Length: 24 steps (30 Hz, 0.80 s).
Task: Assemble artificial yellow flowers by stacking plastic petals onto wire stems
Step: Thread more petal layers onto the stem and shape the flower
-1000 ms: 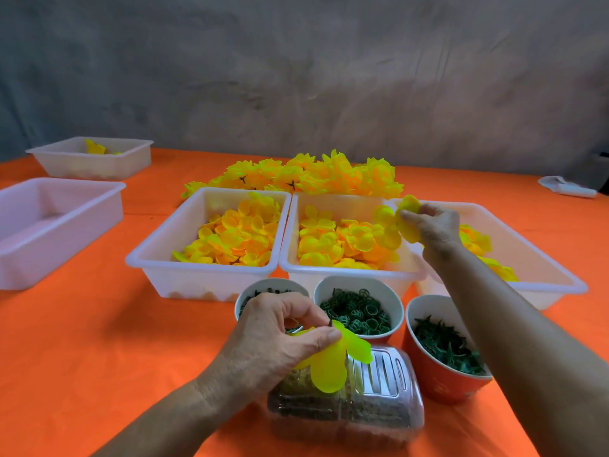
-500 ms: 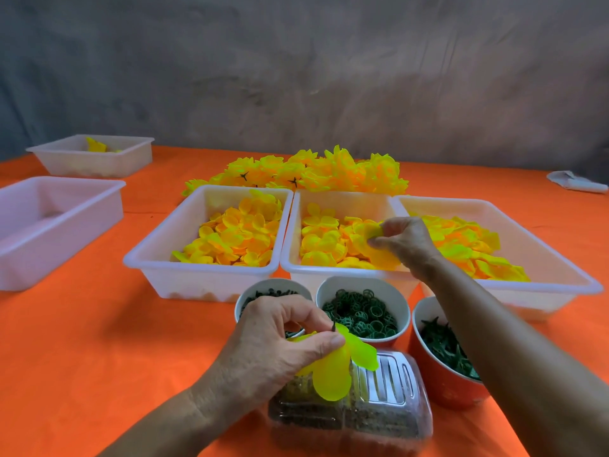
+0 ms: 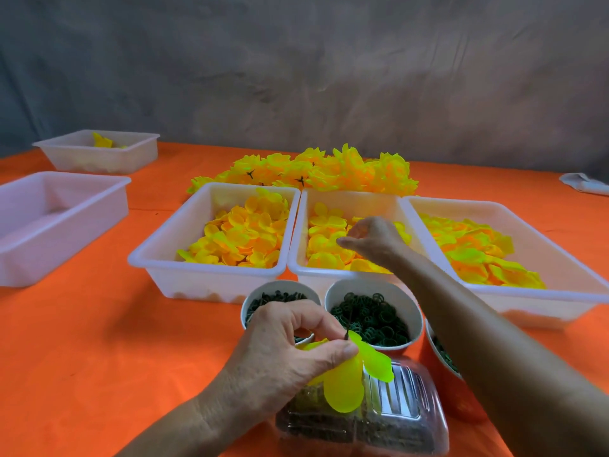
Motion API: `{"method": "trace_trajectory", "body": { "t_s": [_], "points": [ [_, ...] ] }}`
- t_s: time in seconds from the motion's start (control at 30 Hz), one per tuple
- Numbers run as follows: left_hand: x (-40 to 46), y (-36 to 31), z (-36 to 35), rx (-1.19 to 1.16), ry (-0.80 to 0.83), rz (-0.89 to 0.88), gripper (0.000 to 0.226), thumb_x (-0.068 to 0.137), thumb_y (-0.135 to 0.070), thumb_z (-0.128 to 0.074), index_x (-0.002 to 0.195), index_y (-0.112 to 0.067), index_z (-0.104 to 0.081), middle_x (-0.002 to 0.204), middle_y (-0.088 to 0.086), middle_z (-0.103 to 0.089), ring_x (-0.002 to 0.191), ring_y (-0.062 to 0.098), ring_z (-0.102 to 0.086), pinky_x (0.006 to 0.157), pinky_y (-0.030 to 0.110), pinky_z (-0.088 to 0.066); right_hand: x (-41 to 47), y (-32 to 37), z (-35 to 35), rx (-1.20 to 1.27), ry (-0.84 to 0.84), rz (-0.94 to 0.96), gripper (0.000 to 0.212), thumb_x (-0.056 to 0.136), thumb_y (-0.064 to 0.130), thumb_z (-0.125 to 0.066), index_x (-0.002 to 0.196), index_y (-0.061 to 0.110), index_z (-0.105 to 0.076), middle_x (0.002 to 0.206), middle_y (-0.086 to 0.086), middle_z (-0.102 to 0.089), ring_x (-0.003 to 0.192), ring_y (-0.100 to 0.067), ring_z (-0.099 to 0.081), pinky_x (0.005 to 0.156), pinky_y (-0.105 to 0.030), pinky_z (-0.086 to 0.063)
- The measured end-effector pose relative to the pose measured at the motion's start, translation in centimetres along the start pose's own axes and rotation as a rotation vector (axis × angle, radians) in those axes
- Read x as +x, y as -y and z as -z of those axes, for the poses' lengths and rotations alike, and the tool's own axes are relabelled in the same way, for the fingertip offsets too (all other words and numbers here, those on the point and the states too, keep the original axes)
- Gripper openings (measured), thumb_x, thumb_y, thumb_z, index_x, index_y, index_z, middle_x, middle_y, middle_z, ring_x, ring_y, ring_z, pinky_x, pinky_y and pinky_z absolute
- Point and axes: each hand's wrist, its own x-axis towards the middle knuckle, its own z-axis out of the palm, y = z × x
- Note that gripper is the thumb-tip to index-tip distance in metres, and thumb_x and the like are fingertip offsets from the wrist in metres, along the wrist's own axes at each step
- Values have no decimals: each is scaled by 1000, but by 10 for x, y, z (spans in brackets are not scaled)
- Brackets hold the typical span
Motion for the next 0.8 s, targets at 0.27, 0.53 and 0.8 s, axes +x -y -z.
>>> {"method": "trace_trajectory", "body": {
  "t_s": [0.27,0.53,0.8],
  "points": [
    [-2,0,-1,2,11,-8,9,65,-30,-77,62,-32,-68,78,-3,-71,80,14,-67,82,35,-53,16,5,-20,-110,133,-207,21,79,18,-73,91,1,-68,86,-12,-64,86,-27,-61,67,-33,-49],
    [-3,-1,-3,17,-20,9,8,64,-34,-77,64,-34,-69,76,-5,-71,79,16,-67,80,38,-53,-10,-9,11,641,-26,-238,17,82,-4,-65,76,9,-55,59,-6,-56,37,-4,-56,36,-14,-36],
    [-4,-2,0,44,-3,19,19,71,-21,-82,65,-34,-69,75,-6,-70,75,6,-65,77,24,-51,-19,-5,12,877,-23,-319,21,85,-12,-56,97,5,-53,73,-12,-62,43,-7,-63,39,-14,-43]
  ]
}}
